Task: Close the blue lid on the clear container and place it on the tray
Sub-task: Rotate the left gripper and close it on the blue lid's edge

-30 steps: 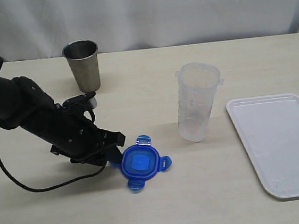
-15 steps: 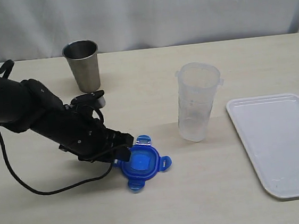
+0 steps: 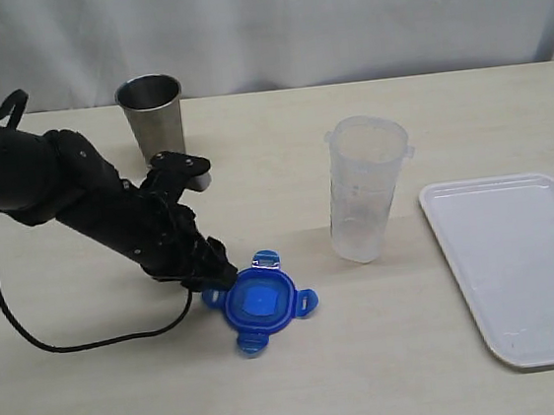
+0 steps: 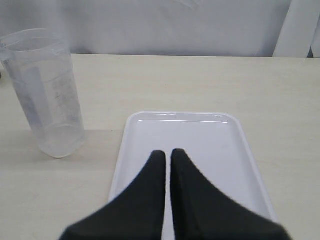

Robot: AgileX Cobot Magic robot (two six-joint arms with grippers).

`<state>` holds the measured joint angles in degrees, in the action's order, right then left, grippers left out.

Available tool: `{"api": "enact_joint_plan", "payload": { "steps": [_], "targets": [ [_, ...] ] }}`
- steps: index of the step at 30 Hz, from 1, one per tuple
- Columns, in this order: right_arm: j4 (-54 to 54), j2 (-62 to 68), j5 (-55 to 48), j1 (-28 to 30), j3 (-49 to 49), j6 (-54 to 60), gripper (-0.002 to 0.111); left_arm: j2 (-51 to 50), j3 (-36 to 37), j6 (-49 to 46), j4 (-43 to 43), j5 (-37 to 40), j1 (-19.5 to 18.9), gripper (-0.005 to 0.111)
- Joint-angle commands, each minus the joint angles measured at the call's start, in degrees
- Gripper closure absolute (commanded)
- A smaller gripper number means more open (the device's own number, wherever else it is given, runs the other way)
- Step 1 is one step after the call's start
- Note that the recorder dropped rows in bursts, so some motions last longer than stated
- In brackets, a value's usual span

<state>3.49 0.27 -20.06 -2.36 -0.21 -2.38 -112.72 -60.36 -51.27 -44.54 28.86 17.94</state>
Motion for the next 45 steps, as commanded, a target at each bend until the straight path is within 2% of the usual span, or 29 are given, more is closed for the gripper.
{"api": "enact_joint_plan", "payload": {
  "steps": [1, 2, 6, 11, 18, 25, 30, 34, 36, 45],
  "targets": [
    [-0.1, -0.3, 0.3, 0.2, 0.2, 0.0, 0.104, 0.2, -2.9, -17.2, 0.4, 8.3, 0.8, 0.056],
    [-0.1, -0.3, 0.3, 0.2, 0.2, 0.0, 0.104, 0.2, -3.2, -23.2, 1.6, 10.2, 1.6, 0.056],
    [-0.1, -0.3, 0.3, 0.2, 0.2, 0.0, 0.104, 0.2, -3.2, -35.6, 7.3, 14.7, 5.6, 0.056],
    [-0.1, -0.3, 0.3, 0.2, 0.2, 0.0, 0.104, 0.2, -3.2, -36.9, 17.0, 10.9, 12.0, 0.056],
    [-0.1, -0.3, 0.3, 0.2, 0.2, 0.0, 0.104, 0.2, -3.0, -34.2, 25.1, 6.2, 16.8, 0.055],
    [-0.1, -0.3, 0.3, 0.2, 0.2, 0.0, 0.104, 0.2, -3.0, -26.7, 27.0, 5.3, 16.8, 0.055],
    [-0.1, -0.3, 0.3, 0.2, 0.2, 0.0, 0.104, 0.2, -1.0, -26.4, 27.0, 6.1, 16.8, 0.054],
    [-0.1, -0.3, 0.3, 0.2, 0.2, 0.0, 0.104, 0.2, 2.3, -26.7, 27.6, -0.4, 16.8, 0.046],
    [-0.1, -0.3, 0.3, 0.2, 0.2, 0.0, 0.104, 0.2, 3.2, -26.7, 27.6, -4.6, 16.8, 0.046],
    [-0.1, -0.3, 0.3, 0.2, 0.2, 0.0, 0.104, 0.2, 3.6, -26.7, 29.4, -9.5, 16.8, 0.046]
  ]
}}
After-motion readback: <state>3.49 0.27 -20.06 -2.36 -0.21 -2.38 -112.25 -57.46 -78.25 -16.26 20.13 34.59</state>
